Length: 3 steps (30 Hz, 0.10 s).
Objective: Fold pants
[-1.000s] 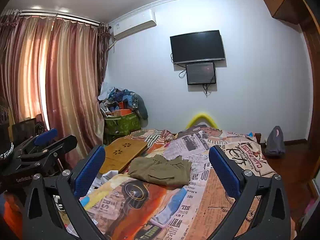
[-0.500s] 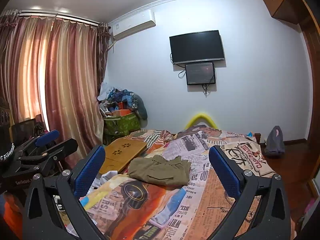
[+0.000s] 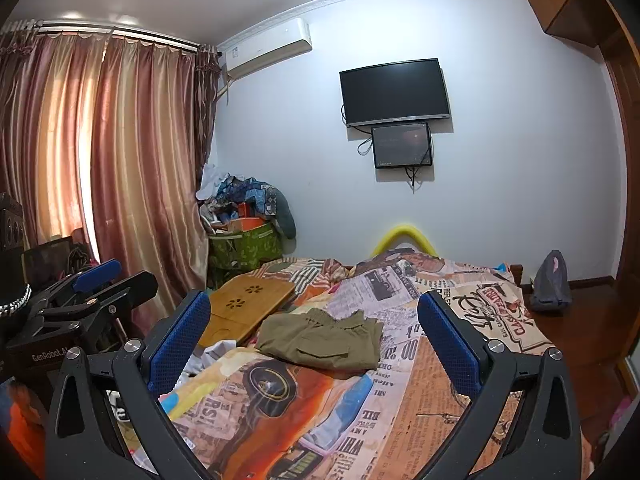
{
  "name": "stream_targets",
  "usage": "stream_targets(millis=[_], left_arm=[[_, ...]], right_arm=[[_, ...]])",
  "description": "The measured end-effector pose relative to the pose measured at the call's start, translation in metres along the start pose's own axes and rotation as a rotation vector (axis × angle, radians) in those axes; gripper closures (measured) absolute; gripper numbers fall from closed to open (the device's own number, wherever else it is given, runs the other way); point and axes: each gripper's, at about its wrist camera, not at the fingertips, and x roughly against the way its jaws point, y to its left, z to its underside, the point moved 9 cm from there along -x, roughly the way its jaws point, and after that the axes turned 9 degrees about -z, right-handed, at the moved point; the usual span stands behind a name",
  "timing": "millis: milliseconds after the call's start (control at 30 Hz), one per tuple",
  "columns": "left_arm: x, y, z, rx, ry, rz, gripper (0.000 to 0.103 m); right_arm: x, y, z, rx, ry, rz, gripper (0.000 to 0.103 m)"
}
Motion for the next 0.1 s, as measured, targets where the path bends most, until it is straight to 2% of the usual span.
stream_targets(millis=[100], left_arm=[[-0.0004, 0.0009, -0.0004, 0.002, -0.002, -0.006, 0.0]], right_arm=[[-0.0002, -0.0002, 0.0003, 0.0, 0.001, -0.001, 0.0]])
